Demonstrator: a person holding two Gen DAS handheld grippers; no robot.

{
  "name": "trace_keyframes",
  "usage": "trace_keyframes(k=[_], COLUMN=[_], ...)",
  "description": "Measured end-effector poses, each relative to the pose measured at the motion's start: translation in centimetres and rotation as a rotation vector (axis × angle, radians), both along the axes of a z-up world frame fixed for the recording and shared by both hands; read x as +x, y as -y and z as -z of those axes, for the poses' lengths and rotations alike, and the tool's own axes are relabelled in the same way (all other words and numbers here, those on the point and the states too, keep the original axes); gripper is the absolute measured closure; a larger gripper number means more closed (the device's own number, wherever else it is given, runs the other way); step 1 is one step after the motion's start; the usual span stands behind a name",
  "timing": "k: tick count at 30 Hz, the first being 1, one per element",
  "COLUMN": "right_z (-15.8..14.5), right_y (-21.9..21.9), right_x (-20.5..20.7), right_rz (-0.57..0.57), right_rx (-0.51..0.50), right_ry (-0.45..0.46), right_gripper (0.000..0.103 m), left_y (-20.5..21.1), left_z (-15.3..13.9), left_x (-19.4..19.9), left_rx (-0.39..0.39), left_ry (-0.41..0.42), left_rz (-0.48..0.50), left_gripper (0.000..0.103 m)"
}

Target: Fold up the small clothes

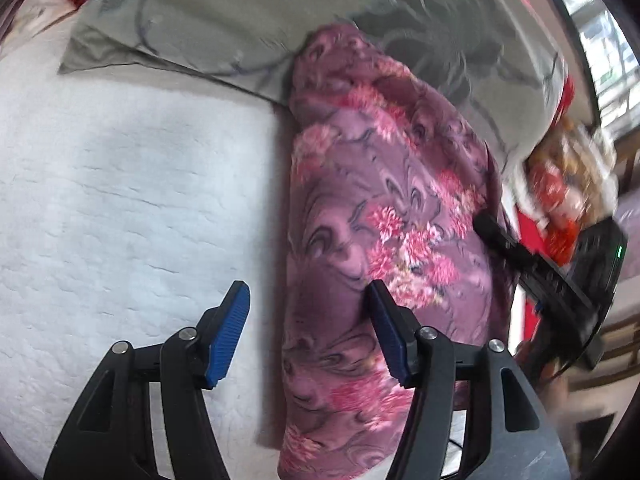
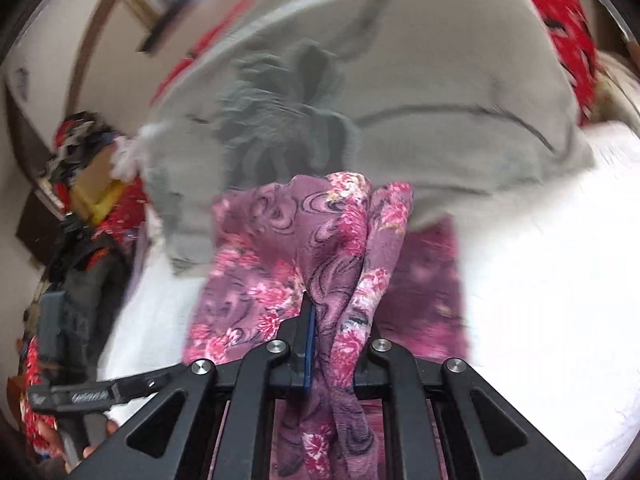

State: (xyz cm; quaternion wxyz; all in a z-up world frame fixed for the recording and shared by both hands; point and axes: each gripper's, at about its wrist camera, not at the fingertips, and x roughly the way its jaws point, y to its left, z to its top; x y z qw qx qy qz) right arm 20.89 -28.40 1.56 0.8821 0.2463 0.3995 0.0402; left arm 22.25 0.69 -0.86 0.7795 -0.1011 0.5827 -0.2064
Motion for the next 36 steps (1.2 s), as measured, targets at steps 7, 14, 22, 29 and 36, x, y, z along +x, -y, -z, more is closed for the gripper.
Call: trace_keyframes(k=[7,14,22,29,36], right_z=[3.2,2.6,1.1,2.4,-2.7], right_y=[1.5,2.7,1.3,1.0,0.7], right_x=[0.7,-4.9,-10.2,-10.2,-7.0], right_rz=[0.047,-0.041,-0.106,-0.035,-0.023], right_rx=[0.08,0.209,0.201,0.072,0.05], right_ry=[-0.125,-0.139,-0.051,-0.173,0.031], right_gripper=[0.08,0.055,0.093,0.082,0.074], left_y=[-0.4,-1.0,0.5,1.3,3.5], left_z=[-0.7,-0.8,1.1,-0.9,-1.3], left_x=[-1.0,-5.0,-7.4,-8.3,-5.3], left_rx=[0.04,0.045,0.148,0.147,0.177], left_ry=[0.024,0.039,0.014,0.071,0.102], left_rz=[0.014,0.044,0.074,0.097,0.049], left_gripper=[0.037,0.036,0.036,0.037,0.037])
